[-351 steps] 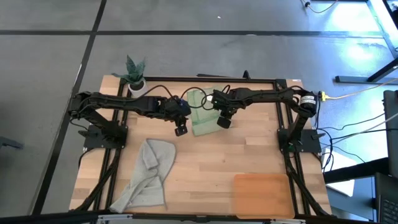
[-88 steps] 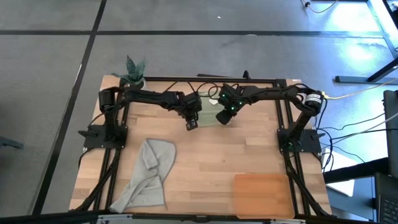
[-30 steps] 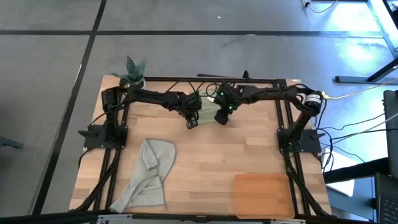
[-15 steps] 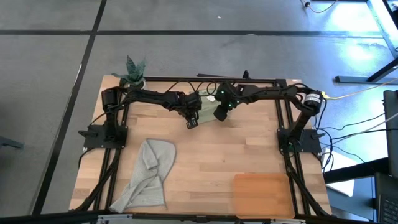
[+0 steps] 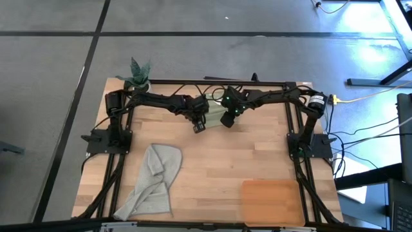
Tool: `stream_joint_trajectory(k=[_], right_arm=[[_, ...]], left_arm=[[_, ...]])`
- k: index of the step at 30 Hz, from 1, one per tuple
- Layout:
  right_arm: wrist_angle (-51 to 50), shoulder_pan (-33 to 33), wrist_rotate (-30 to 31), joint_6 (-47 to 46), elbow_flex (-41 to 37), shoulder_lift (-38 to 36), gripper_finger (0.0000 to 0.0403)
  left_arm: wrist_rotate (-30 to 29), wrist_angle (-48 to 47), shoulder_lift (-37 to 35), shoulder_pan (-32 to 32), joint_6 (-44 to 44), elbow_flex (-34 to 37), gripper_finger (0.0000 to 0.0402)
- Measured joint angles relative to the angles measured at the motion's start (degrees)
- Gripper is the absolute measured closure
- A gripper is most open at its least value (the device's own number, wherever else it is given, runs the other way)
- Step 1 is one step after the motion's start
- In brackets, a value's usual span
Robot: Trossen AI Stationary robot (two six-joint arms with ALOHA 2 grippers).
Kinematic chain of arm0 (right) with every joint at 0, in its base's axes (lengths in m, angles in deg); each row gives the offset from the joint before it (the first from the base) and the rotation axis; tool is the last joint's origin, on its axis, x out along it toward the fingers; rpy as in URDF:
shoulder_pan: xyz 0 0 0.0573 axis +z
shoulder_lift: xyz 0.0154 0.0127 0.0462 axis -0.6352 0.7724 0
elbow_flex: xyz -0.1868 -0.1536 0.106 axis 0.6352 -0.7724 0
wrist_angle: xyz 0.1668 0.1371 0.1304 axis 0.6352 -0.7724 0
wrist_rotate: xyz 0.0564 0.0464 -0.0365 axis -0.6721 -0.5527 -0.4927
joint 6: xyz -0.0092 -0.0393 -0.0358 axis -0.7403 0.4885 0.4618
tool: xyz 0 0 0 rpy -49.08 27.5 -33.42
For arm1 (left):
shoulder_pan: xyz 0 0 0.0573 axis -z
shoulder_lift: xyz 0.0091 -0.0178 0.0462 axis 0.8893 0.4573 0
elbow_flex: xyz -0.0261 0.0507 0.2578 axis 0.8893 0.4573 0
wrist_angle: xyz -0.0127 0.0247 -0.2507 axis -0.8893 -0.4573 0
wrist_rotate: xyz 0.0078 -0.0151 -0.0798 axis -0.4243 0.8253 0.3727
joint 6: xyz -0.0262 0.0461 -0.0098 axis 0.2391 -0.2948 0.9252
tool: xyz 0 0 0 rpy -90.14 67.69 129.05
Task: Roll microfiber towels into tight, uniform cylinder then place into a basket
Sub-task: Roll the green microfiber cloth
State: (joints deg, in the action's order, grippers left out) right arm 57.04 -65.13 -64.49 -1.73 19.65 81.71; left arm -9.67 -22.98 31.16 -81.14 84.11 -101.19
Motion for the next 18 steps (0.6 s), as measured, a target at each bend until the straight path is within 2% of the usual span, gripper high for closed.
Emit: stream_joint_trajectory(k=[11,14,18], right_arm=[[-0.11,-0.02,-0.09,-1.5,0.0,0.07,0.0273],[-0.18,-0.02,-0.09,-1.51,0.0,0.07,0.0273],[-0.27,-0.02,-0.09,-1.52,0.0,0.07,0.0273]], left_arm=[[-1.34,-0.24,0.0,-0.13,1.02,-0.02,0.0336],[-0.87,-1.91,0.0,-0.69,4.92,-1.23,0.033],[1.5,-8.04,0.0,-2.17,5.79,-6.14,0.0332]])
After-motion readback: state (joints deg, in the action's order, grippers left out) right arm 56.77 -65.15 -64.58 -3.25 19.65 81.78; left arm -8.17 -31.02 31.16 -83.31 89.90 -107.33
